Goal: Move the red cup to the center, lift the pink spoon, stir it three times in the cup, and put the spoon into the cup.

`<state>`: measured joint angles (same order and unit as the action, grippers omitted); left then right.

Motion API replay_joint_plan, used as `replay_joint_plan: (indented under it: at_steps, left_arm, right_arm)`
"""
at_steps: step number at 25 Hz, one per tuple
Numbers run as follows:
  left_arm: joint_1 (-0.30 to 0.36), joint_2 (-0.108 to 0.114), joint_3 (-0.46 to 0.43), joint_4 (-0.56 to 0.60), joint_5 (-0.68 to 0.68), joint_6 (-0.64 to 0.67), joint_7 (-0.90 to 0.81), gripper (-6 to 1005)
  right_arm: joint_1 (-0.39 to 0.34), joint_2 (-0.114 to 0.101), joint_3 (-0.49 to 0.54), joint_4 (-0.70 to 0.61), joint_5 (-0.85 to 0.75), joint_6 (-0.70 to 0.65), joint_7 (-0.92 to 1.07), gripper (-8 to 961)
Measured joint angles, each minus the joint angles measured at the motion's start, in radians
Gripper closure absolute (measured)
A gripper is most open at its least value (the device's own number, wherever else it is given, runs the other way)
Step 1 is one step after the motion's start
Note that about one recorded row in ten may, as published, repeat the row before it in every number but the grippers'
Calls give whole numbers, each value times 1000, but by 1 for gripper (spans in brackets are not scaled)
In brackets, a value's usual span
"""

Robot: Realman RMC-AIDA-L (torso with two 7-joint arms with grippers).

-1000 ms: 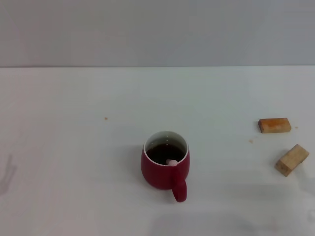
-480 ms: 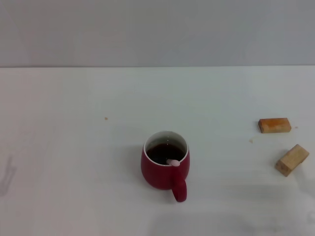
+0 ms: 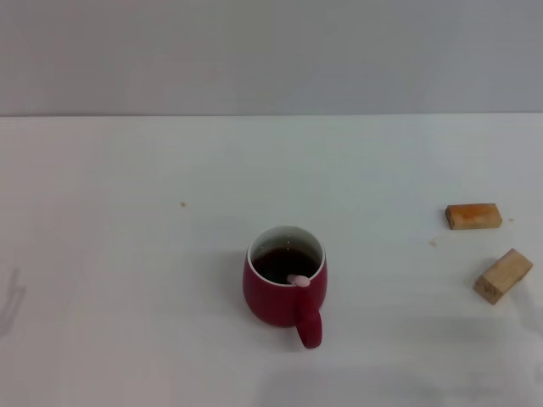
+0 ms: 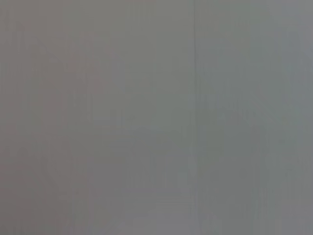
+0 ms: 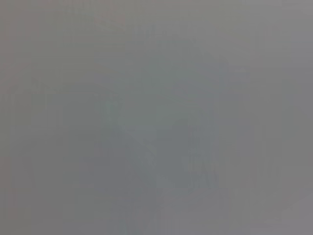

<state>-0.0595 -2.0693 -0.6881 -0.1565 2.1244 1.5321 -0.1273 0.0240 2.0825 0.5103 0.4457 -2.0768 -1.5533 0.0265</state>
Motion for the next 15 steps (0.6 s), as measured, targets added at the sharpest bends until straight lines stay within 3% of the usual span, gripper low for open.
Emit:
replay_joint_plan:
  at_steps: [15]
  left_arm:
    - [4, -1, 4, 0, 0, 0, 0, 147]
  right_arm:
    - [2, 2, -10, -19, 73, 6, 7, 180]
